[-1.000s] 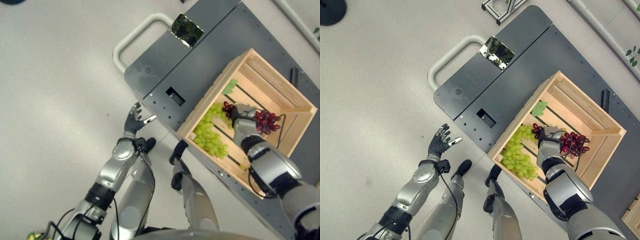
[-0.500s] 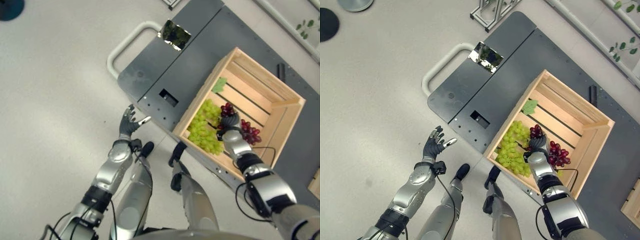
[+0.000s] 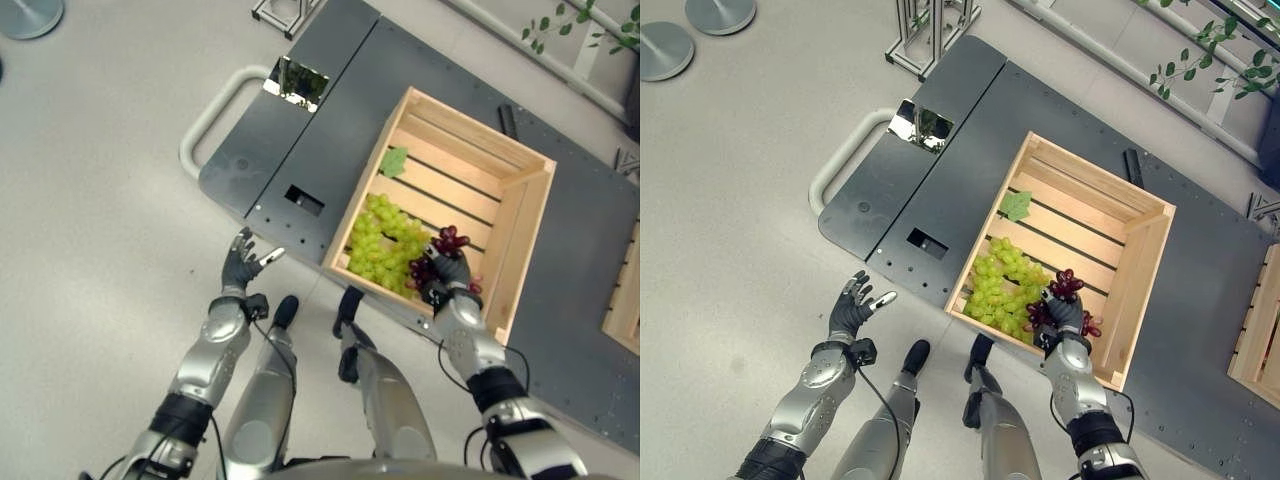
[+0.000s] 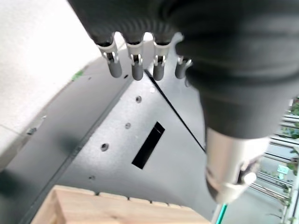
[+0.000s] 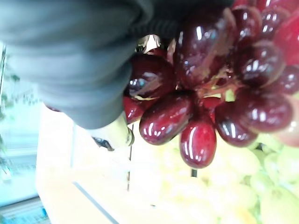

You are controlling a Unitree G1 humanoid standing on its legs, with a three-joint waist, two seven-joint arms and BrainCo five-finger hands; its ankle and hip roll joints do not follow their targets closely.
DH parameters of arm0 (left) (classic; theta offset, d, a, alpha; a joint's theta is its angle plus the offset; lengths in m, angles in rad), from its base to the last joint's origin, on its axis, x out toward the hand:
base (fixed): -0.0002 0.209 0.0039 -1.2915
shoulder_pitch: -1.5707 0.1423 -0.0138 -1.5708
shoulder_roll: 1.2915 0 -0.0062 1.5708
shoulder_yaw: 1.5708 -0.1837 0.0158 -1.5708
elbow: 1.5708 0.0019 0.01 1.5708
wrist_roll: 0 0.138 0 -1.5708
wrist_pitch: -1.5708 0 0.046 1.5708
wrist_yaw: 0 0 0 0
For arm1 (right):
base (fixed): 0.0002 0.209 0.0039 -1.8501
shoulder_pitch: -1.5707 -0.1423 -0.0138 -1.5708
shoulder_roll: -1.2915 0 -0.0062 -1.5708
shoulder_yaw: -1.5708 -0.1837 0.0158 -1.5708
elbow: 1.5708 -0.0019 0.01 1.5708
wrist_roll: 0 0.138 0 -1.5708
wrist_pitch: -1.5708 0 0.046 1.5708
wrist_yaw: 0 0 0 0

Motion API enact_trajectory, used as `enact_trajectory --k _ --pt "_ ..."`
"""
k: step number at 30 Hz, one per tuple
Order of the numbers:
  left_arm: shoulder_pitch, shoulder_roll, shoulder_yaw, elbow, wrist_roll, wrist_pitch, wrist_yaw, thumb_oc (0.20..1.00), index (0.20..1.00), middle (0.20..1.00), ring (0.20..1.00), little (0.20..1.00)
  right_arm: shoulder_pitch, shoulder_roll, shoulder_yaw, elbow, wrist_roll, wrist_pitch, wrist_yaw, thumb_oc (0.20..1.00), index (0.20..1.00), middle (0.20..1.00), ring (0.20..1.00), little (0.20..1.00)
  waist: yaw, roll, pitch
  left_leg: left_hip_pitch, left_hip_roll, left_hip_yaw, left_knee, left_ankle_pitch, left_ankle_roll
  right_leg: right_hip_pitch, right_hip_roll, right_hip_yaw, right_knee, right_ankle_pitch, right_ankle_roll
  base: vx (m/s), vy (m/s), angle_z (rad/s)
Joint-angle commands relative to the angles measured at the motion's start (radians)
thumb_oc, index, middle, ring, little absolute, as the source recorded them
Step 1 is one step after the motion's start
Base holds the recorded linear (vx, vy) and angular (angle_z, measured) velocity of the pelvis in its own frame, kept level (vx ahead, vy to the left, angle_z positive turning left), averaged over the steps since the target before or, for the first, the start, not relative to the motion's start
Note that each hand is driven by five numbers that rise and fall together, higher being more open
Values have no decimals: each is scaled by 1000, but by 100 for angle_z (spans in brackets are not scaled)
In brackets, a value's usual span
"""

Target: Pick up the fruits from the basket on one side to the basket on the other side

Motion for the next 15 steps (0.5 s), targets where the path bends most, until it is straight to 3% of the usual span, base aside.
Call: enact_trajectory --k 1,15 --pt "27 -2 73 -83 56 -17 -48 1000 1000 1000 1000 1000 59 7 -11 -142 53 -16 44 200 200 200 200 200 -16 12 13 76 -23 -1 -177 33 44 -5 -103 3 31 -24 148 1 4 -17" --pt "32 14 92 -79 136 -7 -106 1000 1000 1000 1000 1000 52 -66 -72 -359 -23 5 88 200 200 200 200 200 -40 -8 -16 173 -18 36 -181 -1 58 57 -94 41 33 -30 154 15 3 -10"
